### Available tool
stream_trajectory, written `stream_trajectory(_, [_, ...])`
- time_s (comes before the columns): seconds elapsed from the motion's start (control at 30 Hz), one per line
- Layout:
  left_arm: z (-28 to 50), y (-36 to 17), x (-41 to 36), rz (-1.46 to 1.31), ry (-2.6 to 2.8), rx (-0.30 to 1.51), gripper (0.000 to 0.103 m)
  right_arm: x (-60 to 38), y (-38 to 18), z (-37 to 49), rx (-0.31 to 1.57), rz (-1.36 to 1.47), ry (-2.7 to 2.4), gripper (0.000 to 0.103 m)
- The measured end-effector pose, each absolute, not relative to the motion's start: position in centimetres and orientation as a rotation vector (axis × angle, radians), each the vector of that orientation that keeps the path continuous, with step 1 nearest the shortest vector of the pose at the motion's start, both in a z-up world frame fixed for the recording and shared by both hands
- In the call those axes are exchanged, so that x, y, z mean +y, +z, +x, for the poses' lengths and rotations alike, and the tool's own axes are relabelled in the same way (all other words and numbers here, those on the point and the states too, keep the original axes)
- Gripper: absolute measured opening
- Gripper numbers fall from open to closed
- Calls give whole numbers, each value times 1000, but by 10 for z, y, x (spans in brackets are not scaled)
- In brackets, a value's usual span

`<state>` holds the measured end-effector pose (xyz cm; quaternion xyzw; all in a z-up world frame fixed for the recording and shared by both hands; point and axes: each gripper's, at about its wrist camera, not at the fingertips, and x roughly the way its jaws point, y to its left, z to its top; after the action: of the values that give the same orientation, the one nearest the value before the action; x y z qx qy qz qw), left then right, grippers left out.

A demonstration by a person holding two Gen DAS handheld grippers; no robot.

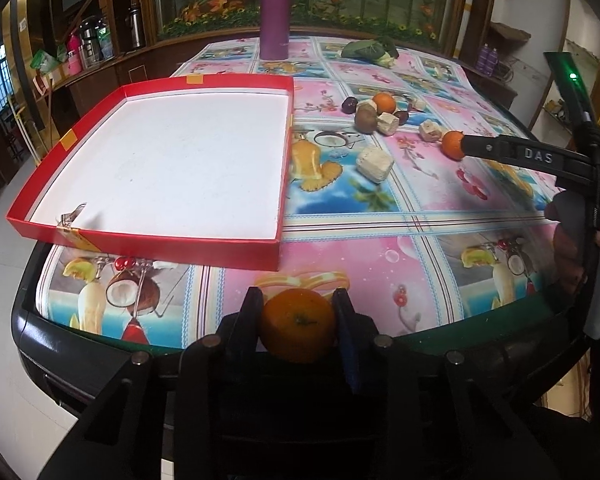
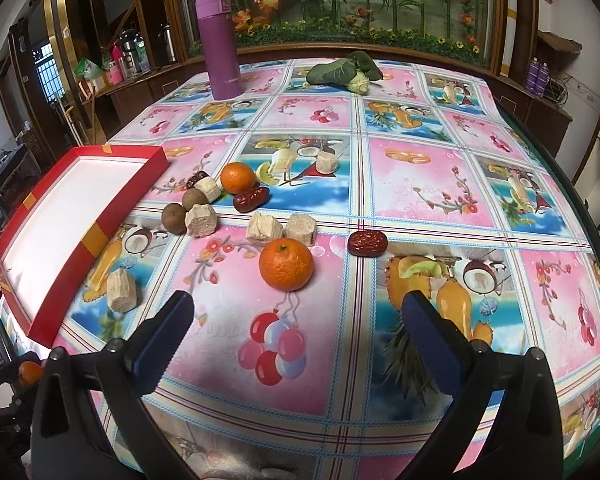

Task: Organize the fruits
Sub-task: 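Close the left tool on an orange while the right tool grasps another orange, then carry the orange into the red tray with the right tool while the left tool does likewise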

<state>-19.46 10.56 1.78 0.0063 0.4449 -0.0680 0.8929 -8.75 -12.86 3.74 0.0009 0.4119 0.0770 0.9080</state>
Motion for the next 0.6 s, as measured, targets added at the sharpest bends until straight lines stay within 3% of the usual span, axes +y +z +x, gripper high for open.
stream_trajectory(0.13, [-196,20,103,10,-181,920,35,-128,35,-79,860,9,170,102])
stream_trajectory(0.3, [-197,32,93,24,-235,878,35,-125,27,-62,906,10,165,88])
stream_trajectory(0.37, [-193,38,89,22,-252,861,35,-126,22,-56,933,24,169,73])
stream_trajectory(0.6, [-172,53,83,-10,-262,820,35,-124,17,-52,913,20,155,47])
